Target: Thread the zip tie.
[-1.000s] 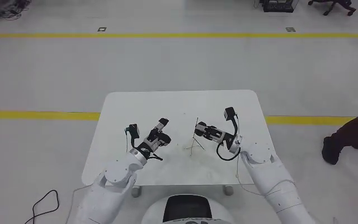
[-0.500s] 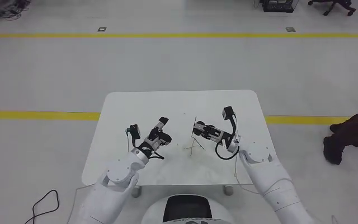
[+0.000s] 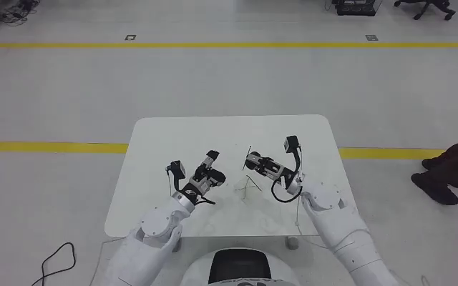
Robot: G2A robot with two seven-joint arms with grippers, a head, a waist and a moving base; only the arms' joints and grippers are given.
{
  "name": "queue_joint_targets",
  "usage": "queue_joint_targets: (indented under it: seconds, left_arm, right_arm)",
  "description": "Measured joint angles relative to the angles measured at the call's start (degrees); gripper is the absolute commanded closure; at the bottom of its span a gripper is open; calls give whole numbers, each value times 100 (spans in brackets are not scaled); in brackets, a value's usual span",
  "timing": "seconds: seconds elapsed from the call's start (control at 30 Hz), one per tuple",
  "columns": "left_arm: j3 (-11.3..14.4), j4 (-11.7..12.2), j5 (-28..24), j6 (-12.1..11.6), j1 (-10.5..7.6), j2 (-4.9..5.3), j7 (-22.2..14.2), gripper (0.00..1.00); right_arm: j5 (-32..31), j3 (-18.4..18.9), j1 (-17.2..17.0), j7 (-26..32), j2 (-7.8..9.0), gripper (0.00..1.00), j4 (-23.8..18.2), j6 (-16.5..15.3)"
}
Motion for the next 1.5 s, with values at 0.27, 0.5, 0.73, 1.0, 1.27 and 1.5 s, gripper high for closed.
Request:
queue_joint_targets:
  seconds: [0.27, 0.5, 0.73, 1.0, 1.27, 1.5]
  left_arm:
    - [239, 30, 119, -304, -20, 7, -565, 0]
    - [461, 271, -51, -319, -187, -19, -821, 0]
    - [473, 266, -14, -330, -202, -19, -805, 0]
    - [541, 317, 133, -686, -288, -14, -943, 0]
    - [579, 346, 185, -731, -339, -20, -800, 0]
    - [572, 356, 259, -873, -385, -3, -928, 0]
  right_arm:
    - [-30, -195, 43, -235, -36, 100, 68, 21]
    - [-6, -263, 100, -279, -48, 100, 136, -77]
    - [-15, -292, 84, -302, -51, 100, 102, -46]
    - [-109, -366, 138, -135, -43, 100, 64, -14]
    - [230, -362, 106, 66, -37, 100, 29, 129]
    - [410, -333, 158, 365, -20, 100, 71, 216]
